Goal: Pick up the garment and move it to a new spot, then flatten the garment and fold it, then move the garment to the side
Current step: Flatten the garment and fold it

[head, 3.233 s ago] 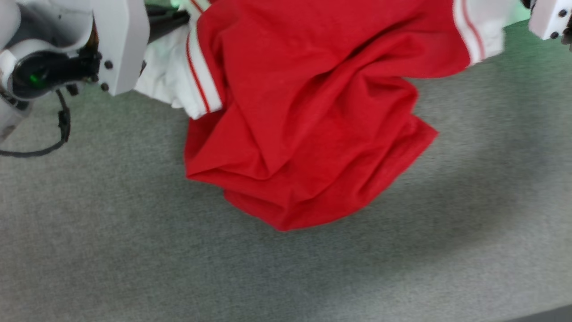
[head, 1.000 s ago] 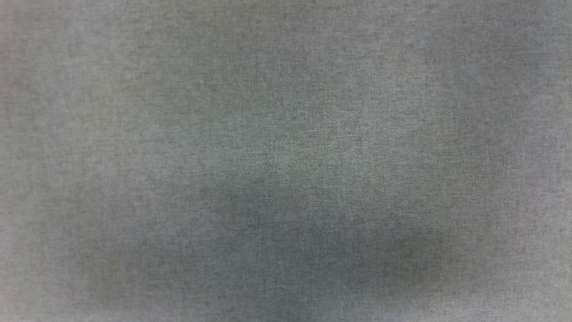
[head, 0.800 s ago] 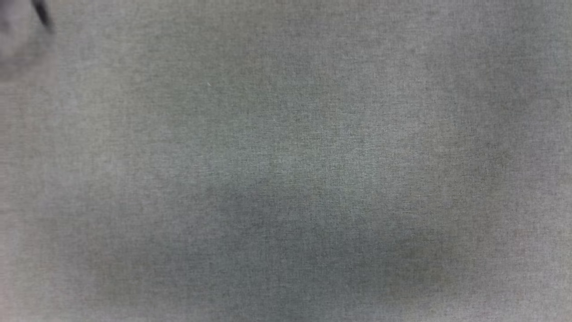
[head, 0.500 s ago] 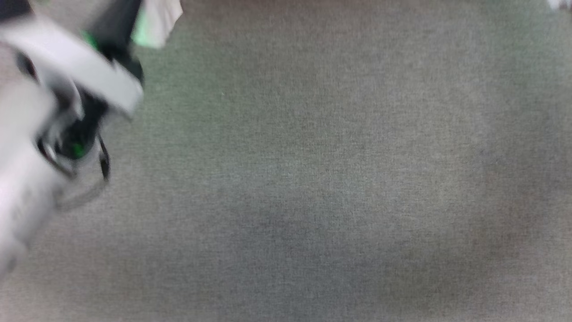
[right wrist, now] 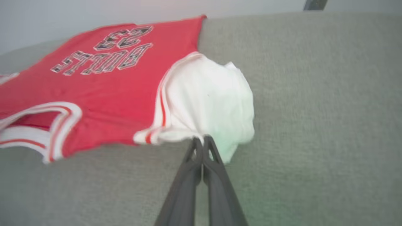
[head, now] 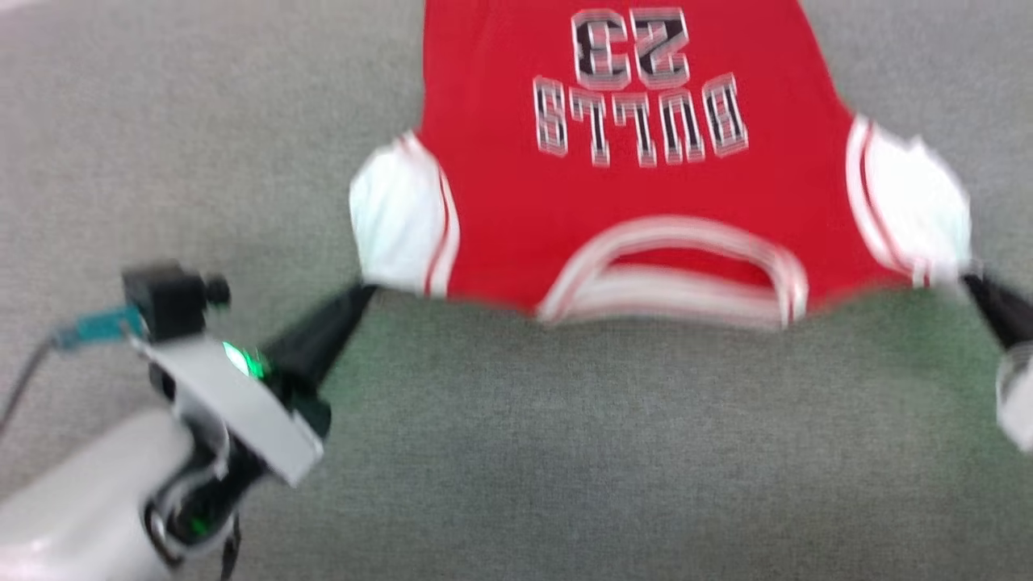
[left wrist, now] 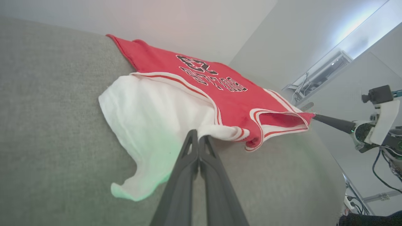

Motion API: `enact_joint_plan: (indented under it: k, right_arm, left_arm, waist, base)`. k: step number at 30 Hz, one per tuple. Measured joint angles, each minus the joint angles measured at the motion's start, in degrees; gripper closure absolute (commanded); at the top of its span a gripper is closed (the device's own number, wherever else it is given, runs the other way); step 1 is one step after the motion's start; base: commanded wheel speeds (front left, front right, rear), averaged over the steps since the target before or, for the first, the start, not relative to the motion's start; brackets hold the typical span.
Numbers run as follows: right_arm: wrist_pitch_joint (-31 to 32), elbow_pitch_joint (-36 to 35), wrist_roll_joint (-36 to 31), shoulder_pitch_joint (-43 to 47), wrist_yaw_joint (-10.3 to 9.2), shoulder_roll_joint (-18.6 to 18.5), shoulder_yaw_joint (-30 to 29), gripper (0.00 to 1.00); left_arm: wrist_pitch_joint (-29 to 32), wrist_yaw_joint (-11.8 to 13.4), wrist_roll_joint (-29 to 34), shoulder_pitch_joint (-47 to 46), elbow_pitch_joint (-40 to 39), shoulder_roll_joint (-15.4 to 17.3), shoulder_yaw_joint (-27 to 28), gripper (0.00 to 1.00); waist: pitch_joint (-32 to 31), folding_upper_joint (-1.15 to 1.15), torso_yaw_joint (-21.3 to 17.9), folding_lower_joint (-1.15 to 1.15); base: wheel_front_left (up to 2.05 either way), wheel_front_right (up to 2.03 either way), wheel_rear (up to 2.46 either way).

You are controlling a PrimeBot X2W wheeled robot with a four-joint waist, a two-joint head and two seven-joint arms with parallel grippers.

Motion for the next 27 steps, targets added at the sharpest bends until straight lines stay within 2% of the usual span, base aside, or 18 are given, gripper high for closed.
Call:
enact_joint_plan:
  k: [6, 11, 20, 24, 27]
  right_arm:
    - [12.1, -18.0, -2.8, 15.7, 0.0, 6.8, -9.2, 1.0]
    - [19.1, -26.1, -2.6, 23.8, 0.0, 10.8, -13.2, 1.0]
    - [24.2, -32.3, -1.1, 31.6, 0.0, 13.4, -17.1, 1.0]
    - [25.4, -33.4, -0.1, 34.8, 0.0, 13.8, -18.1, 1.0]
    - [25.5, -33.2, -0.5, 35.9, 0.0, 13.3, -18.1, 1.0]
  left_arm:
    - [0.0, 0.0, 1.6, 6.7, -2.4, 1.7, -0.7, 1.0]
    - [0.0, 0.0, 2.5, 13.0, -5.1, 3.6, -0.4, 1.0]
    - [0.0, 0.0, 4.0, 20.9, -11.4, 8.6, -0.2, 1.0]
    - [0.0, 0.4, 4.7, 22.7, -13.3, 9.8, -0.4, 1.0]
    - [0.1, 0.6, 5.2, 22.8, -13.6, 9.4, -0.7, 1.0]
  waist:
    - [-3.4, 0.0, 0.2, 0.0]
    - [-5.2, 0.0, 0.2, 0.0]
    - [-5.2, 0.0, 0.8, 0.0]
    - [-5.2, 0.0, 1.3, 0.0]
    - [-4.7, 0.0, 1.4, 0.0]
  base:
    - [0.0, 0.0, 0.0]
    - [0.0, 0.0, 0.0]
    - [0.0, 0.0, 0.0]
    - [0.0, 0.0, 0.0]
    - [0.0, 0.0, 0.0]
